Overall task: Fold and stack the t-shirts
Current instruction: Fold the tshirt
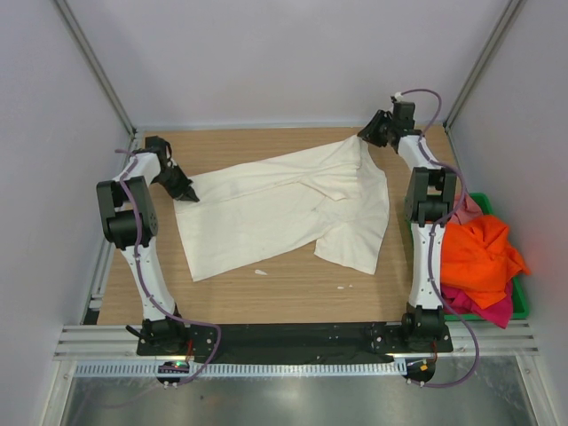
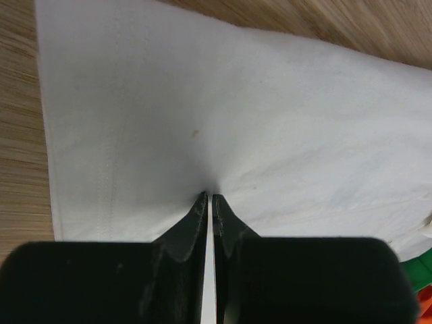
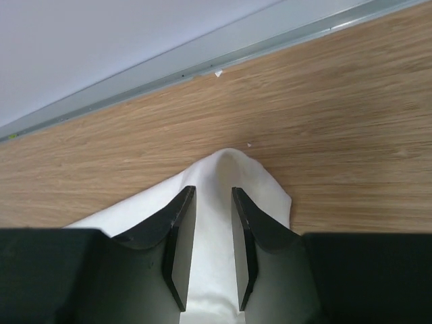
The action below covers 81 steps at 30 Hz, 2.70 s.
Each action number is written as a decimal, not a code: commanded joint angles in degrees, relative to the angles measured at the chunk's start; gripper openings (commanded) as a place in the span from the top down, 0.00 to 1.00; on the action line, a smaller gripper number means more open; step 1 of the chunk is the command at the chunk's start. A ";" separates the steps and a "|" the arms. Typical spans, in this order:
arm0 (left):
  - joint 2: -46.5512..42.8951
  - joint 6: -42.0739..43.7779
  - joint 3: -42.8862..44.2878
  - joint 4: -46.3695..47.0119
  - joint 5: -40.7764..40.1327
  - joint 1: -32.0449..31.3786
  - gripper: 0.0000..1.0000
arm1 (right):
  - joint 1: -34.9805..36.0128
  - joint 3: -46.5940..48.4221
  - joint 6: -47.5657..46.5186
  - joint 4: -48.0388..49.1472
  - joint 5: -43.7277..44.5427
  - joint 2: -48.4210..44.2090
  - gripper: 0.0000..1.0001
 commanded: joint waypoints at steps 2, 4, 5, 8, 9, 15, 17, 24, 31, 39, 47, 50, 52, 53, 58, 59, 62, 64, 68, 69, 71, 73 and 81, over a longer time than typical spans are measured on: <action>2.08 0.90 -1.95 0.87 -3.35 0.37 0.93 | 0.40 4.56 1.80 1.92 -1.31 2.54 0.66; 2.17 0.81 -1.95 0.96 -3.61 0.37 0.93 | 0.57 5.27 2.33 2.10 -1.39 3.16 0.66; 2.25 0.81 -1.95 1.05 -3.70 0.37 0.93 | 0.66 5.44 2.77 2.71 -1.66 3.51 0.66; 2.69 0.90 -1.95 0.70 -4.40 0.37 0.93 | 0.57 7.02 3.91 3.59 -1.66 5.09 0.79; 2.78 1.07 -1.95 0.61 -4.66 0.37 0.93 | 0.48 7.46 4.00 3.68 -1.05 5.36 0.90; 3.92 1.95 -2.82 0.35 -6.25 0.54 0.96 | -1.01 11.06 4.88 5.00 3.35 7.37 0.99; 3.84 1.96 -3.27 0.52 -6.51 0.63 0.96 | -1.36 15.00 5.23 2.82 1.34 9.56 0.98; 0.06 1.87 -3.62 0.52 -6.78 0.63 0.86 | -1.27 9.75 3.83 -1.23 3.43 2.57 0.64; -8.63 -0.85 -2.30 -0.44 -5.03 -0.16 0.68 | 0.03 9.67 1.29 -22.40 11.25 -9.11 0.45; -18.39 -5.16 -10.62 2.01 1.39 -2.88 0.66 | 12.86 -17.91 -9.96 -29.80 15.66 -31.37 0.41; -26.83 -7.98 -24.00 6.24 6.67 -5.43 0.65 | 24.29 -29.80 -13.74 -27.96 19.95 -33.77 0.53; -28.50 -7.19 -26.55 6.41 6.93 -6.57 0.66 | 26.14 -27.52 -16.38 -29.63 25.14 -31.39 0.53; -29.12 -6.84 -27.52 6.41 7.11 -7.01 0.66 | 27.02 -25.68 -18.14 -30.68 27.86 -28.93 0.53; -29.38 -6.75 -28.14 6.41 7.28 -7.19 0.67 | 27.29 -25.49 -18.76 -30.77 28.13 -28.40 0.52; -29.12 -6.48 -28.05 6.50 7.99 -7.19 0.67 | 27.73 -23.83 -19.55 -30.95 29.54 -24.36 0.53; -29.04 -6.40 -27.88 6.41 8.25 -7.19 0.67 | 27.73 -23.65 -19.73 -30.77 29.37 -23.91 0.53; -28.77 -6.04 -27.97 6.24 8.43 -7.28 0.67 | 27.73 -22.95 -19.55 -30.42 30.24 -22.77 0.54; -28.51 -5.61 -28.05 5.80 8.34 -7.19 0.67 | 27.73 -22.77 -19.99 -29.90 31.12 -21.98 0.55; -28.42 -5.43 -28.14 5.62 8.34 -7.19 0.67 | 27.64 -22.07 -20.08 -29.28 32.44 -20.57 0.57; -28.33 -5.43 -27.88 5.45 8.25 -7.19 0.67 | 27.73 -22.24 -20.08 -28.93 32.70 -20.48 0.57; -28.24 -5.34 -27.62 5.27 8.34 -7.19 0.67 | 27.64 -22.33 -19.91 -27.61 33.58 -20.48 0.60; -28.07 -5.34 -27.44 5.01 8.08 -7.19 0.68 | 27.73 -21.89 -19.47 -27.08 35.51 -20.48 0.66; -27.80 -4.90 -27.61 4.57 7.29 -7.28 0.69 | 27.73 -21.54 -18.15 -20.68 41.49 -21.19 0.88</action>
